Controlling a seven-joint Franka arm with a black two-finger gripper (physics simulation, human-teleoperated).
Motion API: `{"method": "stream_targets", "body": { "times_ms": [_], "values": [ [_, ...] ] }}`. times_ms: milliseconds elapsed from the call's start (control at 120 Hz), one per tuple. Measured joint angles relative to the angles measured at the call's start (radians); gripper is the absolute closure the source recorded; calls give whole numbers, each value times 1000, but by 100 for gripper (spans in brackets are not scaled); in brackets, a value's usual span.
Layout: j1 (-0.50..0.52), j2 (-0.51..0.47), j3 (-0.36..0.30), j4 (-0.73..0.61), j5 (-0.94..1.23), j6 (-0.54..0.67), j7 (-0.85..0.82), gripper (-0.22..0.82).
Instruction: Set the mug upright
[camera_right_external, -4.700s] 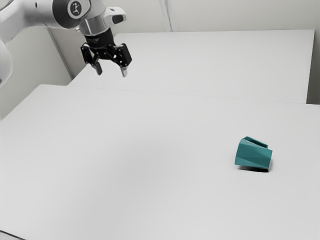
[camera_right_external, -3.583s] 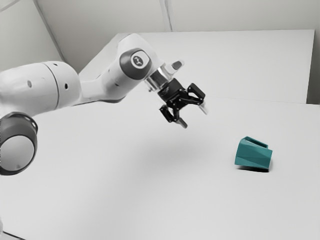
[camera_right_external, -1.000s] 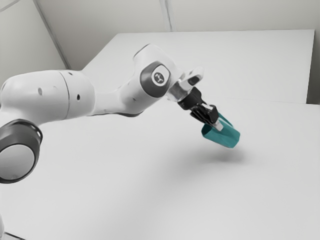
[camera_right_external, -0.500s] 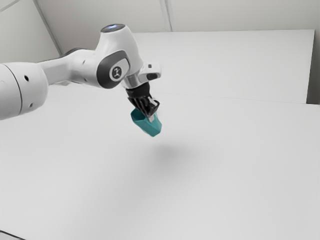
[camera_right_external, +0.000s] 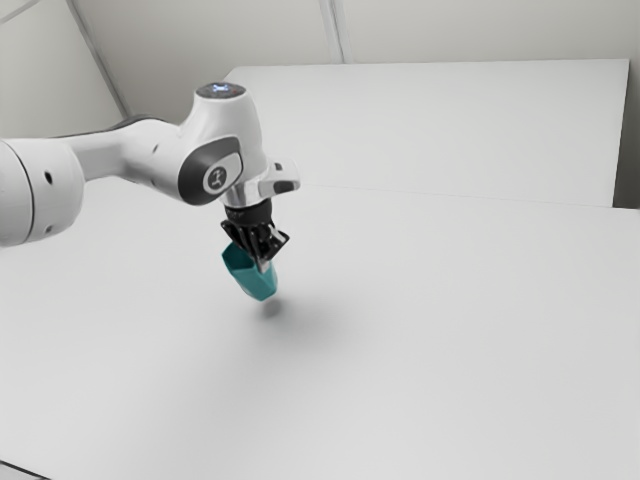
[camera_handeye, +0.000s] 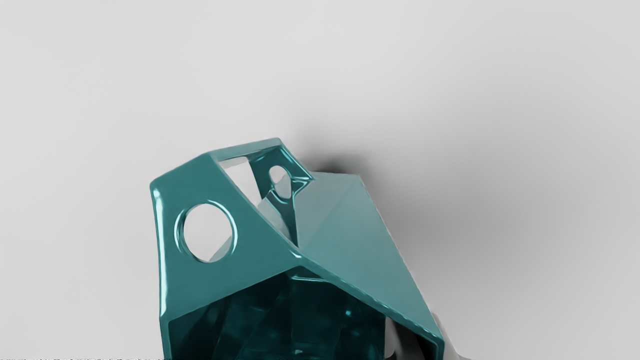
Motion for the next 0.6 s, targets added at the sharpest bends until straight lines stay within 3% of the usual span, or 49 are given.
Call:
{"method": "stream_targets", "body": {
  "times_ms": [600],
  "values": [
    [22,57,0,-51,15,88,-78,79]
  ]
}}
